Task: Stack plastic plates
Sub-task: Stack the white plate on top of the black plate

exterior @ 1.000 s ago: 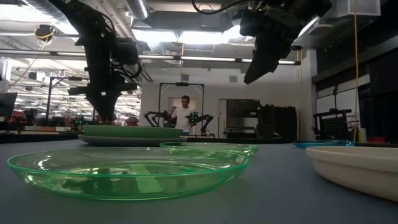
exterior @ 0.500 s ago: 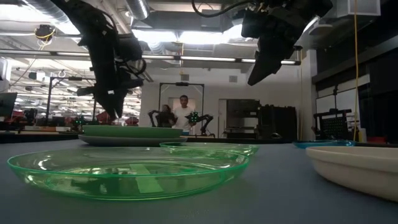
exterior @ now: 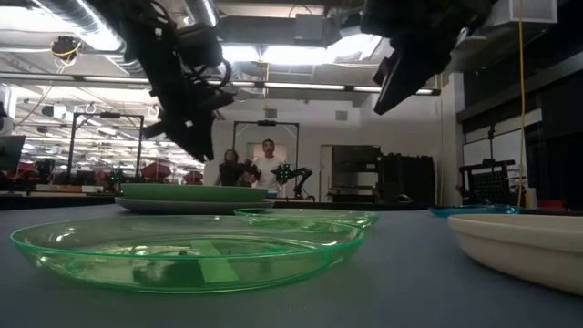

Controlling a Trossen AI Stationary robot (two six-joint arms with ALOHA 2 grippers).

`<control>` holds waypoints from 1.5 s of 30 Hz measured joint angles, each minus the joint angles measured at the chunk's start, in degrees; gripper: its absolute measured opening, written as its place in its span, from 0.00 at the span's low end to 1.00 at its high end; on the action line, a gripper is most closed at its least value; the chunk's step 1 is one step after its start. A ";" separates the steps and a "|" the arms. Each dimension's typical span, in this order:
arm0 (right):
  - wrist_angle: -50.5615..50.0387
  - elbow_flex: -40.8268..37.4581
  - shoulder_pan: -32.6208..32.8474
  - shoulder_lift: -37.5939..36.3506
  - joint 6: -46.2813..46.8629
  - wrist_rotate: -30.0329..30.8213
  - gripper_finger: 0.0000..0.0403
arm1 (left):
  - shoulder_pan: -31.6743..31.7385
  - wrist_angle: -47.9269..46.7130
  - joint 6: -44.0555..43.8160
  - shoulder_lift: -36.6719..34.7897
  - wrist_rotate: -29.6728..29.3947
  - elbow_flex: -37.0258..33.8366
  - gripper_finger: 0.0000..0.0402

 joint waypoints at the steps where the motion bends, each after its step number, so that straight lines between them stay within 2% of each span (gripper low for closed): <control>1: -0.21 0.00 0.59 0.00 0.00 0.02 0.21 | -0.97 0.80 0.00 0.00 0.00 0.00 0.21; 13: -8.17 0.00 4.98 0.02 1.65 0.00 0.21 | -12.34 5.28 -0.11 0.00 -3.55 0.00 0.21; 21: -8.86 0.00 7.86 0.17 3.36 -0.01 0.21 | -17.73 6.55 -0.22 0.00 -6.51 0.00 0.21; 30: -7.50 -0.27 7.76 2.06 3.63 -3.00 0.21 | -21.05 6.92 -0.26 -0.02 -8.84 0.00 0.21; 35: -4.43 -3.68 7.82 3.08 3.65 -3.26 0.21 | -22.42 7.55 -0.26 -0.04 -8.87 -0.01 0.21; 45: 1.40 -9.77 7.82 4.15 9.27 -10.28 0.21 | -24.27 8.88 -0.24 -0.04 -10.15 -0.02 0.21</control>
